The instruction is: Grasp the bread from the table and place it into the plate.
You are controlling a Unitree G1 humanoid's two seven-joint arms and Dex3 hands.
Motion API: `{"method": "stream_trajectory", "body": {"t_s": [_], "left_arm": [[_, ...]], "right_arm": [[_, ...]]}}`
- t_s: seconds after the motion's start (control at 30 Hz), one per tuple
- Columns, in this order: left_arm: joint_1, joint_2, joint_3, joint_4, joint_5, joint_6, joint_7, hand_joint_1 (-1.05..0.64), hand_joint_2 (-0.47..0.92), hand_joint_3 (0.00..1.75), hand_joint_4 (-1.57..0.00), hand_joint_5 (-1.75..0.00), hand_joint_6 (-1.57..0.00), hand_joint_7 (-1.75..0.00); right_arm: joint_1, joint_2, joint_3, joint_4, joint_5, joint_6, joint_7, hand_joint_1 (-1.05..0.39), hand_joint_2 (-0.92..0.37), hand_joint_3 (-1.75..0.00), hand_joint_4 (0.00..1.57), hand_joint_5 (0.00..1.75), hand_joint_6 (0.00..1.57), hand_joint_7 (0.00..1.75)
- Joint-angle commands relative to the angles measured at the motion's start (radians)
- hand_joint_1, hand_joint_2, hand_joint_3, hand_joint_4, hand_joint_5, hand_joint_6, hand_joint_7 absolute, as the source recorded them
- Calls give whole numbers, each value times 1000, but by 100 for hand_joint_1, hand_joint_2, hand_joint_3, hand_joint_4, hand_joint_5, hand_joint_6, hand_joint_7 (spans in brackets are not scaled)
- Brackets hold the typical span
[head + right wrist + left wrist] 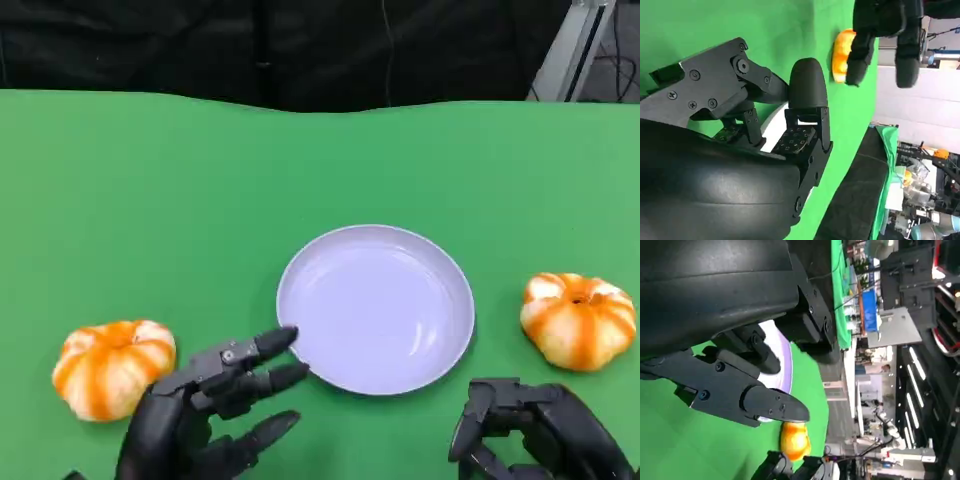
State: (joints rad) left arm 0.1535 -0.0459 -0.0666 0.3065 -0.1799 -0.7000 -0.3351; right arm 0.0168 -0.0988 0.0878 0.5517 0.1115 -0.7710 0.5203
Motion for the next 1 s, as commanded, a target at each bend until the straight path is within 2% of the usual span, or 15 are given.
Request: {"method": "stream_trajectory", "body": {"t_s": [0.03, 0.17, 0.3, 0.43, 0.63, 0.73, 0.83, 1.0], "left_arm": [[7, 51, 57, -91, 20, -15, 29, -67, 92, 14, -60, 0, -51, 0], [9, 62, 78, -112, -17, 9, 20, -69, 92, 15, -58, 0, -51, -1], [-2, 118, 144, -129, -52, 14, 15, -72, 92, 14, -54, 0, -48, 0], [-10, 165, 212, -130, -16, -16, 37, -77, 92, 14, -54, -1, -49, -1], [-23, 224, 312, -102, 79, -79, 105, -80, 92, 19, -65, -5, -57, -3], [-22, 242, 338, -97, 123, -97, 138, -81, 92, 20, -67, -4, -57, -3], [-6, 272, 377, -107, 185, -90, 181, -82, 92, 21, -63, -2, -65, -5], [19, 306, 384, -117, 243, -59, 204, -87, 92, 20, -62, -1, -65, -3]], "right_arm": [[2, -12, -7, -6, 7, 2, -1, -9, -65, -91, 85, 143, 86, 118], [3, -13, -7, -7, 8, 3, 1, -9, -65, -90, 85, 144, 86, 118], [8, -15, -7, -15, 7, 9, -1, -9, -66, -89, 84, 143, 86, 117], [15, -16, -6, -30, 10, 22, 1, -9, -66, -88, 85, 143, 86, 117], [14, -14, -4, -27, 11, 22, 5, -8, -67, -88, 84, 143, 85, 117], [14, -13, -5, -26, 12, 26, 6, -8, -66, -89, 84, 143, 85, 117], [13, -13, -6, -23, 9, 24, 2, -10, -66, -89, 84, 143, 86, 117], [13, -13, -7, -18, 10, 21, 3, -9, -65, -90, 85, 143, 85, 117]]}}
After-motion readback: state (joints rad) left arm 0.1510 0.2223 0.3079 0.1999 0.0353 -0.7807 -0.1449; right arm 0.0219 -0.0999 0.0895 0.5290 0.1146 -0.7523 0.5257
